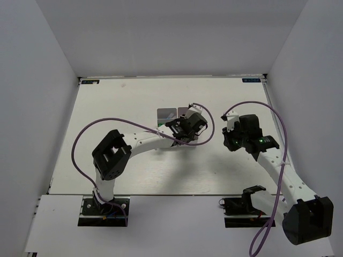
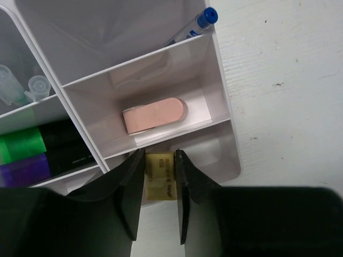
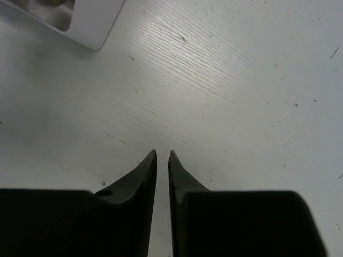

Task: Sort the stationery into containers
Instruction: Place the stationery in the storage box, then reset both arms

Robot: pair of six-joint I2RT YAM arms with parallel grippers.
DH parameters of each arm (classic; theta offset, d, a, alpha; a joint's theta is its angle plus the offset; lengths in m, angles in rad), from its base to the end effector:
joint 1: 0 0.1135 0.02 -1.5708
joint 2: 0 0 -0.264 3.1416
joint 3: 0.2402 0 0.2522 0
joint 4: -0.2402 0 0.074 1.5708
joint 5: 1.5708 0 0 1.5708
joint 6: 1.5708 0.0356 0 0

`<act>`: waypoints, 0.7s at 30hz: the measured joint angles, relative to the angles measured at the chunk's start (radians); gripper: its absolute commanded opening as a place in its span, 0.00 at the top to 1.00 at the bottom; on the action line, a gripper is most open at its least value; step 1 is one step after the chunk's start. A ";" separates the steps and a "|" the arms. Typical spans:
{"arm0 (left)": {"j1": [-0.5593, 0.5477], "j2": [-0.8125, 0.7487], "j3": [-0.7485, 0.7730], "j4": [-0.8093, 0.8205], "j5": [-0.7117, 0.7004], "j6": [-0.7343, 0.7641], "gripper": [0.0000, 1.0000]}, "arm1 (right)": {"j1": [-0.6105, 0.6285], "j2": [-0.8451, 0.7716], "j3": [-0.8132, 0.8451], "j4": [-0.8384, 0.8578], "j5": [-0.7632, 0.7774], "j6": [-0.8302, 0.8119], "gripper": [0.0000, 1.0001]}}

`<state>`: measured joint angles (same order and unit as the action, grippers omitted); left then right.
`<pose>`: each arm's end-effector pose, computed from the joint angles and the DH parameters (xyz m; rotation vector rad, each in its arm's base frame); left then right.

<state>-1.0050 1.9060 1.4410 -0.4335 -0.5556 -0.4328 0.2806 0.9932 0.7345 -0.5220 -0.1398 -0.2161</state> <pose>0.2397 -0.3425 0.2250 0.4268 2.2582 -0.0355 0.1962 0.0617 0.2531 -0.6439 2.2604 0.1960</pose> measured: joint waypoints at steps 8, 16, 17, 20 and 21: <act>-0.001 0.003 0.000 -0.007 0.017 -0.003 0.48 | -0.010 -0.004 0.000 -0.001 -0.029 -0.002 0.80; -0.074 -0.077 -0.040 -0.003 0.029 0.034 0.95 | -0.030 -0.018 -0.001 -0.009 -0.075 -0.017 0.22; -0.087 -0.119 -0.072 0.002 0.038 0.039 0.64 | -0.032 -0.021 -0.002 -0.008 -0.082 -0.019 0.10; -0.122 -0.309 -0.217 0.008 0.090 0.043 0.00 | -0.039 -0.028 -0.010 -0.007 -0.100 -0.024 0.10; -0.122 -0.387 -0.272 -0.002 0.105 0.048 0.00 | -0.042 -0.029 -0.011 -0.007 -0.103 -0.024 0.10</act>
<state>-1.1271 1.5188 1.1694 -0.4351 -0.4507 -0.3843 0.2390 0.9638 0.7238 -0.5293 -0.2428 -0.2401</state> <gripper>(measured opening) 0.838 0.902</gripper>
